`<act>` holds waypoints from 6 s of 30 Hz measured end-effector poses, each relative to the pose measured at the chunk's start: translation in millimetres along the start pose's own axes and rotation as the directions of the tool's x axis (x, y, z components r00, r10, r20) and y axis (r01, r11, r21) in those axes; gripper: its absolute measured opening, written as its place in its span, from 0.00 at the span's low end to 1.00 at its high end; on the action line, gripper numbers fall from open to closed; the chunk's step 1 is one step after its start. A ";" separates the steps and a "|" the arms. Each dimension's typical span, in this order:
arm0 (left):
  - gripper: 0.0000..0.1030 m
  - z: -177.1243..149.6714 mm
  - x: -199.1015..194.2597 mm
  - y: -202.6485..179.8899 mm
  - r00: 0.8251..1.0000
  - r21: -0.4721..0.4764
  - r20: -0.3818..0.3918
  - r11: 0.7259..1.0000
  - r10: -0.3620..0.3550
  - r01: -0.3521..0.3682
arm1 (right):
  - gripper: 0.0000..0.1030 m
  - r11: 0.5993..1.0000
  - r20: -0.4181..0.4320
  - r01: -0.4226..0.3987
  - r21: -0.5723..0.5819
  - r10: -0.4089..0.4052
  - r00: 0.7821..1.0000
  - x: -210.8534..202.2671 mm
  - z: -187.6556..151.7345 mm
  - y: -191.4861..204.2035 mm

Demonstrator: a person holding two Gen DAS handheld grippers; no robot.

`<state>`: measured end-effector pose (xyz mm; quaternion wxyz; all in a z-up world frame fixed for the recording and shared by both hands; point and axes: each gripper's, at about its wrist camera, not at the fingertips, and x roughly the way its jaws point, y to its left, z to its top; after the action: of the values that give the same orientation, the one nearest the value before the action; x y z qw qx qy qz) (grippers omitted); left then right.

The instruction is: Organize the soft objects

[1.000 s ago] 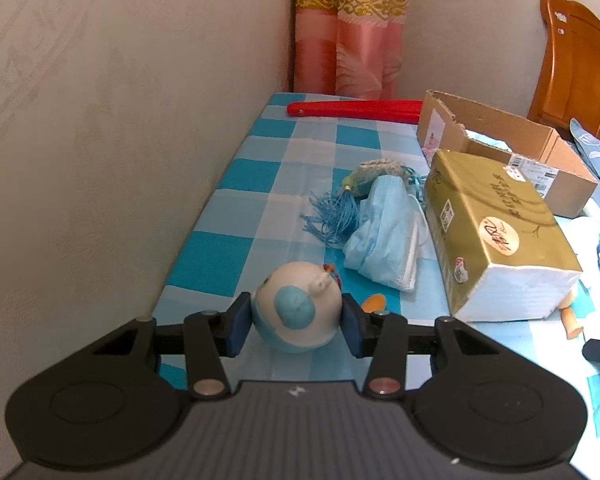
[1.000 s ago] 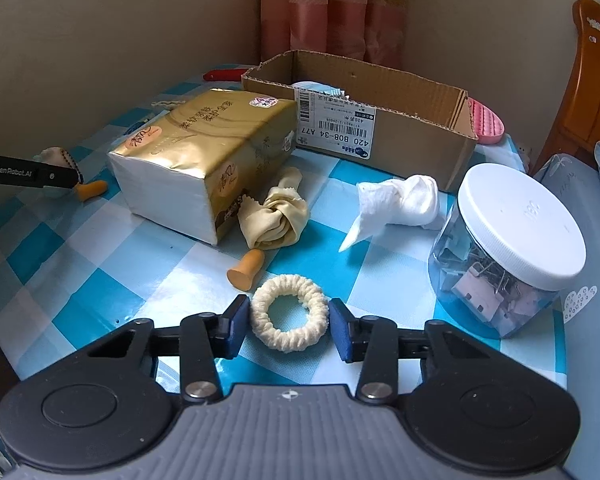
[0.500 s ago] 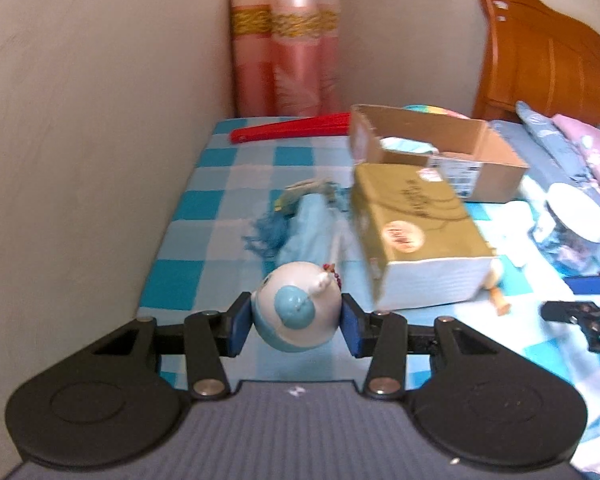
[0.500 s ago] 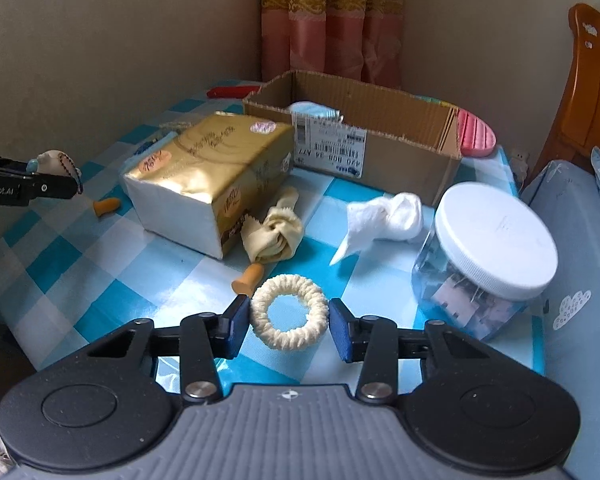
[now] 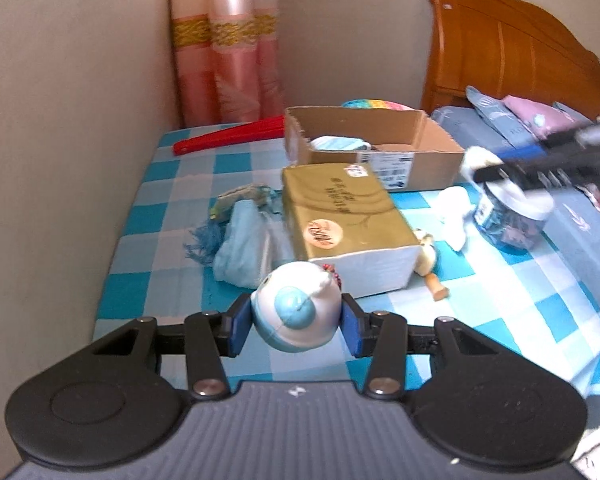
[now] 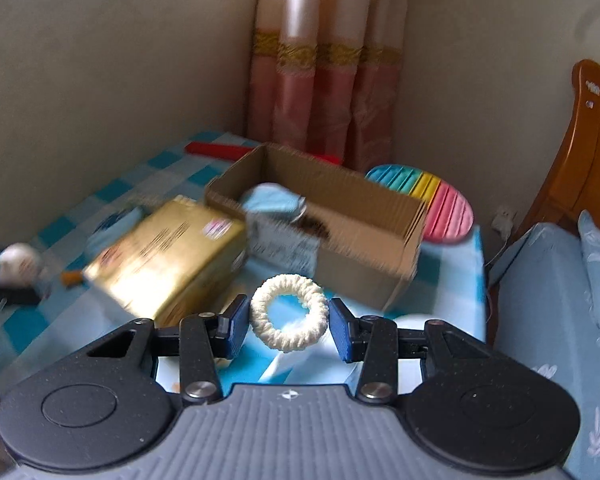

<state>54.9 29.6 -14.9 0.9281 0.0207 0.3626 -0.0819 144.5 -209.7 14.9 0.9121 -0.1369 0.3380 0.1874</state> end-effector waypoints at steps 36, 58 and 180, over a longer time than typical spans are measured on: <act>0.44 38.2 10.0 -20.8 0.999 0.052 -0.012 0.998 -0.044 0.045 | 1.00 0.999 -0.054 0.014 -0.045 -0.017 0.998 21.8 33.9 5.9; 0.44 151.5 81.4 -80.5 0.996 0.182 -0.020 0.979 -0.091 0.094 | 1.00 0.980 -0.092 0.096 0.172 -0.082 0.992 -16.3 -47.6 15.7; 0.80 -20.6 61.4 61.3 0.937 -0.168 -0.168 0.928 0.306 -0.333 | 1.00 0.926 -0.167 -0.356 -0.125 0.334 0.928 38.3 -82.5 105.7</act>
<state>95.9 83.6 -72.9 0.8990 -0.0053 0.4243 0.1080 78.8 -136.9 -84.2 0.8249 -0.1580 0.4058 0.3604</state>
